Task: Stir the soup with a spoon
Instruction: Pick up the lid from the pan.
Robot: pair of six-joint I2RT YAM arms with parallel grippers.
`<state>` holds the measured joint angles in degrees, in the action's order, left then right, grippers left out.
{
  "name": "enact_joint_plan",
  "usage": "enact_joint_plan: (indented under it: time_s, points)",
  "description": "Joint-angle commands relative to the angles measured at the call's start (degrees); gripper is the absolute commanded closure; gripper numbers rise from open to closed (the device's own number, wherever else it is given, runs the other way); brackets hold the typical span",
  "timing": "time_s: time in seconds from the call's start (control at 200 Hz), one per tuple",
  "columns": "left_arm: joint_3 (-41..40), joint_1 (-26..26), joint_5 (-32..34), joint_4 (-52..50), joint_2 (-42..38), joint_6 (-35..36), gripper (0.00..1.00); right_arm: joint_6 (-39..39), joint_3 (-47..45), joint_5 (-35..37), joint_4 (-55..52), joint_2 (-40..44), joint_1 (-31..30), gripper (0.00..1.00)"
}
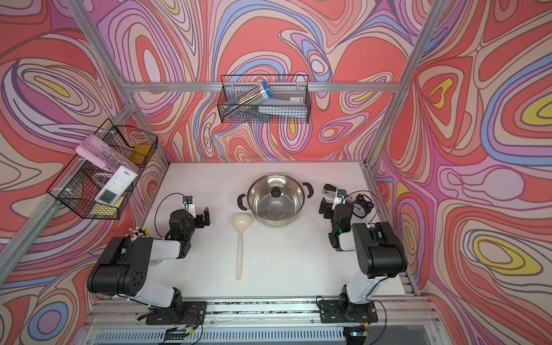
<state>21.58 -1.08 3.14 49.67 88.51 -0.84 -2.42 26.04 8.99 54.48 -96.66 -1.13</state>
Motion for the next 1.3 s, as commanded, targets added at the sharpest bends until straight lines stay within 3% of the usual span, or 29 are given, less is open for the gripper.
enact_joint_plan:
  time_s: [0.0,0.761,0.851,0.986,1.082,1.197,1.297]
  points:
    - [0.27,0.29,-0.42,0.43,-0.38,-0.02,0.01,-0.01,0.33,0.24,0.65,-0.46,0.25,0.02]
    - [-0.18,0.29,0.60,1.10,-0.88,-0.56,0.01,0.03,0.22,0.57,1.01,-0.22,0.25,0.02]
    - [-0.64,0.29,3.71,-1.48,-4.91,-1.53,0.01,-0.82,2.05,3.22,-6.65,3.98,0.25,0.02]
    - [2.89,0.12,4.61,-18.90,-15.77,-3.23,0.01,-1.78,7.07,4.81,-21.40,11.90,0.25,0.02]
    - [7.33,-0.09,5.79,-32.79,-24.07,-8.49,0.01,-5.88,10.67,6.34,-31.68,18.47,0.24,0.02]
    - [20.46,-0.15,8.02,-55.80,-29.38,-18.13,0.01,-14.11,20.09,10.65,-52.38,22.33,0.25,0.02]
    - [30.12,-0.41,5.17,-69.93,-29.10,-25.36,0.01,-23.03,28.57,14.18,-68.87,21.90,0.25,0.02]
